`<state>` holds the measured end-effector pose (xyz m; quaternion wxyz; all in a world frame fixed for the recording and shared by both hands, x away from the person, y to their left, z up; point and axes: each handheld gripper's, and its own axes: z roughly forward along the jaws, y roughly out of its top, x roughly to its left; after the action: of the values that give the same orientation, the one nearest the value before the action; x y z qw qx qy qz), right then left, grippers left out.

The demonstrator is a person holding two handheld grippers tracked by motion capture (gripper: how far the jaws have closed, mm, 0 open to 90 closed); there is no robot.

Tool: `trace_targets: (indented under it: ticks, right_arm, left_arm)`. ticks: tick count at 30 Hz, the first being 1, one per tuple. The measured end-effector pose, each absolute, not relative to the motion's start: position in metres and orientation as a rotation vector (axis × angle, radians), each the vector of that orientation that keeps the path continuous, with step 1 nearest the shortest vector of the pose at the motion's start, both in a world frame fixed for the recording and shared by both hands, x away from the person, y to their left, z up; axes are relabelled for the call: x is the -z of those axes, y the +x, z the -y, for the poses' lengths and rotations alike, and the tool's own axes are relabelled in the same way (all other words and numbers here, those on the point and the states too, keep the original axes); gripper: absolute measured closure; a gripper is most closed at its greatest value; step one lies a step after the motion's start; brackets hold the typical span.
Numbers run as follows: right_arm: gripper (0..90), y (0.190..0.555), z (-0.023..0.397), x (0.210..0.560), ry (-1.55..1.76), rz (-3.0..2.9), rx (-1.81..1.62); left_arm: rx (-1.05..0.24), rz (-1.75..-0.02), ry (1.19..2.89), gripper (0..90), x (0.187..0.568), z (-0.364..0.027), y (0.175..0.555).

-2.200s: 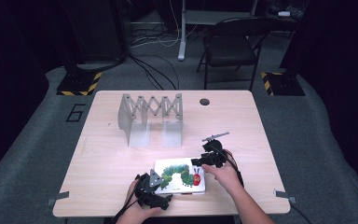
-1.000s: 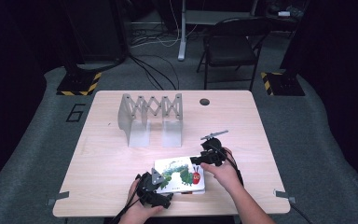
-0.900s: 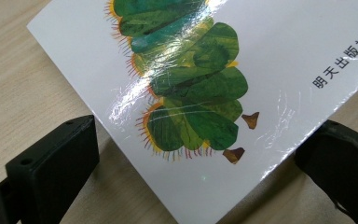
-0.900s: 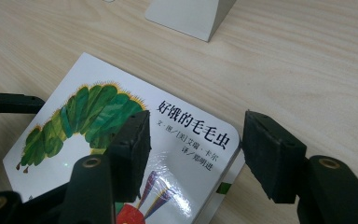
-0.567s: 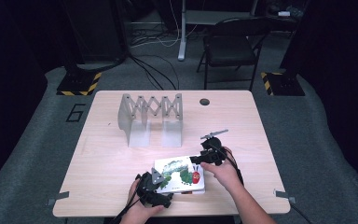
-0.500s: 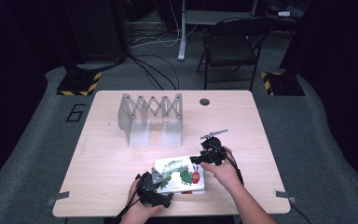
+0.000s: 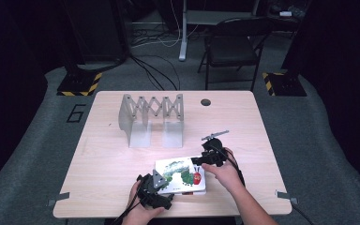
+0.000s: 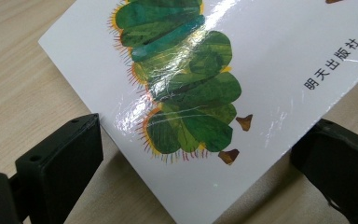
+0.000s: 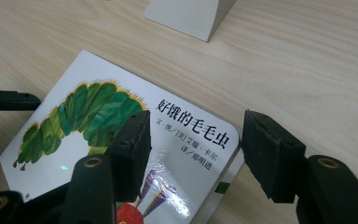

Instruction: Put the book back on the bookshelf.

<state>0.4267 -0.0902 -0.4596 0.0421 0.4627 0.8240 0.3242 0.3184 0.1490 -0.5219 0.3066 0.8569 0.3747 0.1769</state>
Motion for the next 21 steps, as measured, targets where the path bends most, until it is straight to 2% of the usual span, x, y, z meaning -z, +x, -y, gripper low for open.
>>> trace_targets:
  ticks: [21]
  right_arm:
    - [42.8,0.4262,0.0903,0.4601,1.427,-2.515,-0.992]
  left_arm:
    - [-0.540,-0.911,2.277,7.9,0.5207,-0.1473,0.3122]
